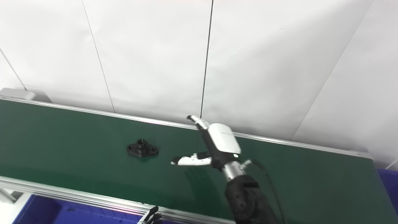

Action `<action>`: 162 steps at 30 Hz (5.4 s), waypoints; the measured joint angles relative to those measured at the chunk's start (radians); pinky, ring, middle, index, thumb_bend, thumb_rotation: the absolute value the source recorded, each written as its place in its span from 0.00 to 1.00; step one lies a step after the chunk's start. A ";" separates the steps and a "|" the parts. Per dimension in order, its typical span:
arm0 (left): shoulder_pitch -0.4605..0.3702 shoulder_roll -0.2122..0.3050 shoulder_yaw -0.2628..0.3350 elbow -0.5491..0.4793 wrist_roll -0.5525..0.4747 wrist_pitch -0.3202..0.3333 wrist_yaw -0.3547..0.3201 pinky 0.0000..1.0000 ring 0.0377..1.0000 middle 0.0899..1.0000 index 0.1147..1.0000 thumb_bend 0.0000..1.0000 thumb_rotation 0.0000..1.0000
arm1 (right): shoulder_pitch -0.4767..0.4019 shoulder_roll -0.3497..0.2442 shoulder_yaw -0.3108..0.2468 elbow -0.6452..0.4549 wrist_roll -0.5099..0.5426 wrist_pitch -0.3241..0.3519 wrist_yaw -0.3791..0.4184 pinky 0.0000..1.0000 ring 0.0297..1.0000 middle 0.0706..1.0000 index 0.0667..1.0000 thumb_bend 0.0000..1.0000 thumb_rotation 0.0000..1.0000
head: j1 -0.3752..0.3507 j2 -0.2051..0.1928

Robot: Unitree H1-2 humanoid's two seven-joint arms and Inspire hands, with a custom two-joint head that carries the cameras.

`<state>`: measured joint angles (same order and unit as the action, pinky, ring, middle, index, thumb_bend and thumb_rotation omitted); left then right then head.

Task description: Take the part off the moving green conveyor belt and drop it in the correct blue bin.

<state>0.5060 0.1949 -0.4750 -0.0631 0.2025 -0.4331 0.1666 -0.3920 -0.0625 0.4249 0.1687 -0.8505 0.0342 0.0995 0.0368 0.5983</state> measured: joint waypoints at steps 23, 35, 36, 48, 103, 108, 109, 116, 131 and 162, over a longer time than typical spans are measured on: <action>-0.006 -0.034 -0.019 0.000 -0.006 0.000 -0.018 0.78 0.92 0.94 0.98 1.00 0.98 | -0.131 0.036 0.145 0.213 -0.202 0.087 -0.004 0.53 0.69 0.80 0.86 0.94 0.68 | 0.006 0.003; -0.008 -0.038 -0.022 0.000 -0.022 0.000 -0.026 0.84 0.94 0.93 0.98 1.00 0.97 | -0.186 0.057 0.180 0.305 -0.215 0.111 0.003 0.53 0.67 0.80 0.85 0.92 0.68 | 0.014 0.008; -0.008 -0.038 -0.023 0.000 -0.022 0.000 -0.027 0.84 0.94 0.93 0.98 1.00 0.97 | -0.192 0.058 0.181 0.319 -0.215 0.112 0.004 0.53 0.67 0.79 0.85 0.92 0.68 | 0.014 0.008; -0.008 -0.046 -0.037 0.002 -0.020 0.000 -0.029 0.83 0.94 0.94 0.98 1.00 0.98 | -0.216 0.072 0.185 0.405 -0.178 0.113 -0.032 0.46 0.59 0.74 0.83 0.93 0.68 | 0.021 0.014; 0.016 -0.070 0.016 -0.029 -0.018 0.000 -0.097 0.81 0.92 0.95 1.00 1.00 0.98 | -0.104 -0.079 0.182 0.136 -0.045 0.234 -0.004 0.17 0.21 0.43 0.45 0.52 0.00 | 0.005 0.040; 0.012 -0.070 0.020 -0.027 -0.018 0.000 -0.104 0.80 0.92 0.95 1.00 1.00 0.98 | -0.103 -0.079 0.164 0.013 -0.030 0.234 0.022 0.16 0.20 0.43 0.45 0.52 0.01 | 0.000 0.040; 0.011 -0.070 0.021 -0.026 -0.018 0.000 -0.106 0.80 0.92 0.95 1.00 1.00 0.98 | -0.103 -0.080 0.162 -0.014 -0.028 0.234 0.029 0.17 0.21 0.43 0.45 0.52 0.01 | 0.000 0.040; 0.010 -0.070 0.032 -0.024 -0.018 0.000 -0.113 0.81 0.92 0.94 0.99 1.00 0.97 | -0.082 -0.082 0.150 -0.155 -0.027 0.233 0.072 0.17 0.20 0.43 0.45 0.52 0.01 | -0.002 0.040; 0.010 -0.071 0.059 -0.041 -0.033 0.000 -0.143 0.87 0.96 0.97 1.00 1.00 0.94 | 0.044 -0.122 0.095 -0.501 -0.039 0.227 0.168 0.16 0.20 0.43 0.45 0.52 0.00 | -0.087 0.110; 0.041 -0.052 0.152 -0.331 -0.110 0.173 -0.279 0.93 1.00 1.00 1.00 1.00 0.96 | 0.696 -0.198 -0.099 -0.796 -0.127 0.224 0.277 0.15 0.19 0.43 0.45 0.52 0.00 | -0.261 0.308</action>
<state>0.5474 0.1434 -0.3231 -0.3944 0.0928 -0.2603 -0.1121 0.3039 -0.2607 0.3259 -0.6269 -0.9773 0.2579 0.3763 -0.2240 0.9066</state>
